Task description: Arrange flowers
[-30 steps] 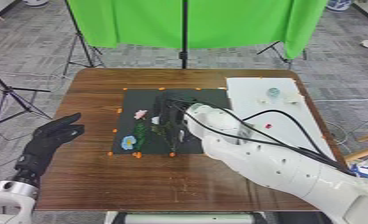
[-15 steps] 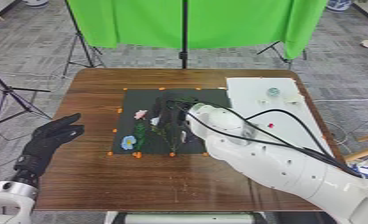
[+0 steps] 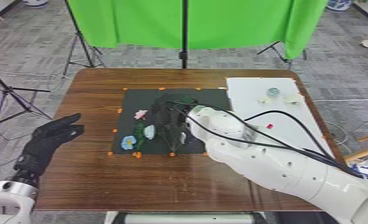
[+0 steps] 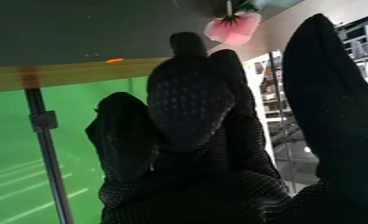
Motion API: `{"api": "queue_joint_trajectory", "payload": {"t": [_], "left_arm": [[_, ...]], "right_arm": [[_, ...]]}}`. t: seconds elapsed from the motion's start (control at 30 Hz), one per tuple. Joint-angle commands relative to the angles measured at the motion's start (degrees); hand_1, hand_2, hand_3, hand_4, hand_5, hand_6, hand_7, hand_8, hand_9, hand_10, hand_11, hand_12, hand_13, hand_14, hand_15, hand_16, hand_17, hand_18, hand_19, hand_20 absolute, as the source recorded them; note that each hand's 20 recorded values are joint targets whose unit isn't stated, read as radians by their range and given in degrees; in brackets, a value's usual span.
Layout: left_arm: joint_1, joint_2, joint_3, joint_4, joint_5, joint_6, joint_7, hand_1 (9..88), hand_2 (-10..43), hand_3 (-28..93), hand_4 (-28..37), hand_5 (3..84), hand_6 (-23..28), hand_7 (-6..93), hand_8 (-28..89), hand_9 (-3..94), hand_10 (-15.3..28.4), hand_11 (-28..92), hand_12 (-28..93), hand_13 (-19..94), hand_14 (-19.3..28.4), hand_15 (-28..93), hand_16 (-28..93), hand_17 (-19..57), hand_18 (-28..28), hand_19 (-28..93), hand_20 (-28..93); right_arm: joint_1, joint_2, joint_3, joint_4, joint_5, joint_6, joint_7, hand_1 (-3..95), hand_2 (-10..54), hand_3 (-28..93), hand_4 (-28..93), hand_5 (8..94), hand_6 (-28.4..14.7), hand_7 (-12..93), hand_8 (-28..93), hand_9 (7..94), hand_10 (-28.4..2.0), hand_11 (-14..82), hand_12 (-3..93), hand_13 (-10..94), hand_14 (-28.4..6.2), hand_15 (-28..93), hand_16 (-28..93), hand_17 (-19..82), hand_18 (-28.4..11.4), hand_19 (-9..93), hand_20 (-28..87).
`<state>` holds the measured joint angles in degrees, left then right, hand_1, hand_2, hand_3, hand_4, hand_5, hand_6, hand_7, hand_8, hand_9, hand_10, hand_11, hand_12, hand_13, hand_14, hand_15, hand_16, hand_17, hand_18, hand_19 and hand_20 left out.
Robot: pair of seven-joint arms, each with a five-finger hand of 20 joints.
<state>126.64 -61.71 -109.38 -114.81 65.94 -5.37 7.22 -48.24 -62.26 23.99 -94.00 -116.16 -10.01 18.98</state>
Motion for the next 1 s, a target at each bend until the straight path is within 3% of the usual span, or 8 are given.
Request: {"api": "queue_joint_trajectory", "payload": {"t": [0.03, 0.27, 0.47, 0.7, 0.77, 1.0], "left_arm": [[0.4, -0.56, 0.02, -0.02, 0.12, -0.29, -0.30, 37.2, -7.0, 65, -8.1, 43.2, 5.2, 9.3, -6, 47.1, 14.1, 16, 10, 40, 17.4, 15, -3, 8.8, 14.3, 15, 16], [1.1, -0.86, -0.22, -0.51, 0.21, 0.05, -0.19, 37.3, -7.0, 65, -8.1, 43.3, 5.2, 9.2, -6, 47.2, 14.1, 16, 10, 40, 17.3, 15, -3, 8.7, 14.3, 15, 16], [1.4, -0.63, -0.69, -0.65, 0.18, 0.17, -0.06, 37.4, -6.9, 65, -8.3, 43.3, 5.2, 9.2, -6, 47.1, 14.1, 16, 10, 40, 17.2, 15, -3, 8.6, 14.3, 15, 16], [1.0, -0.73, -0.42, -0.63, 0.34, -0.33, -0.03, 37.3, -7.0, 65, -8.2, 43.2, 5.2, 9.2, -6, 47.1, 14.1, 16, 10, 40, 17.3, 15, -3, 8.6, 14.3, 15, 16], [1.4, -0.76, -0.55, -0.59, 0.26, 0.33, 0.31, 37.3, -6.9, 65, -8.2, 43.2, 5.2, 9.2, -6, 47.1, 14.1, 16, 10, 40, 17.4, 15, -3, 8.6, 14.3, 15, 16], [1.4, -0.78, -0.56, -0.96, 0.45, 0.30, -0.03, 37.2, -7.0, 65, -8.1, 43.3, 5.2, 9.1, -6, 47.1, 14.1, 17, 10, 40, 17.3, 15, -3, 8.6, 14.3, 16, 16]], "right_arm": [[0.6, 0.6, 1.4, -0.5, -1.8, -0.6, -0.6, 37.0, -9.5, 68, -17, 52.3, -0.8, 14, -9, 57.7, -12.9, 7.9, 15.8, 84, -2.9, 60, 30, 54, -16.3, 93, 50], [1.3, 2.3, 3.6, -2.3, -2.4, 5.1, -0.3, 36.0, -9.5, 68, -16, 50.9, -0.7, 14, -9, 55.2, -13.1, 7.7, 16.5, 84, -3.0, 60, 30, 53, -16.4, 93, 50], [1.2, 4.6, 7.1, -5.2, -0.2, 14.9, 0.9, 35.6, -9.5, 69, -16, 51.8, -0.7, 14, -9, 56.3, -13.3, 8.7, 17.3, 83, -3.3, 61, 29, 53, -16.2, 93, 49], [0.1, 5.5, 8.9, -7.4, -2.8, 17.1, 1.4, 35.0, -9.5, 68, -16, 54.2, -0.2, 14, -9, 60.8, -13.4, 10.7, 18.3, 83, -3.5, 61, 29, 53, -16.7, 93, 50], [-0.5, 5.9, 10.1, -8.2, -1.6, 17.8, 1.3, 35.0, -9.5, 67, -16, 54.5, -0.2, 14, -9, 61.0, -13.6, 10.9, 18.4, 83, -3.6, 62, 29, 54, -16.7, 93, 50], [-2.6, 9.0, 15.4, -8.2, -3.9, 17.6, 4.9, 34.2, -9.5, 67, -16, 54.9, -0.3, 14, -9, 62.0, -13.9, 11.7, 18.8, 84, -3.8, 61, 29, 53, -16.8, 93, 51]]}}
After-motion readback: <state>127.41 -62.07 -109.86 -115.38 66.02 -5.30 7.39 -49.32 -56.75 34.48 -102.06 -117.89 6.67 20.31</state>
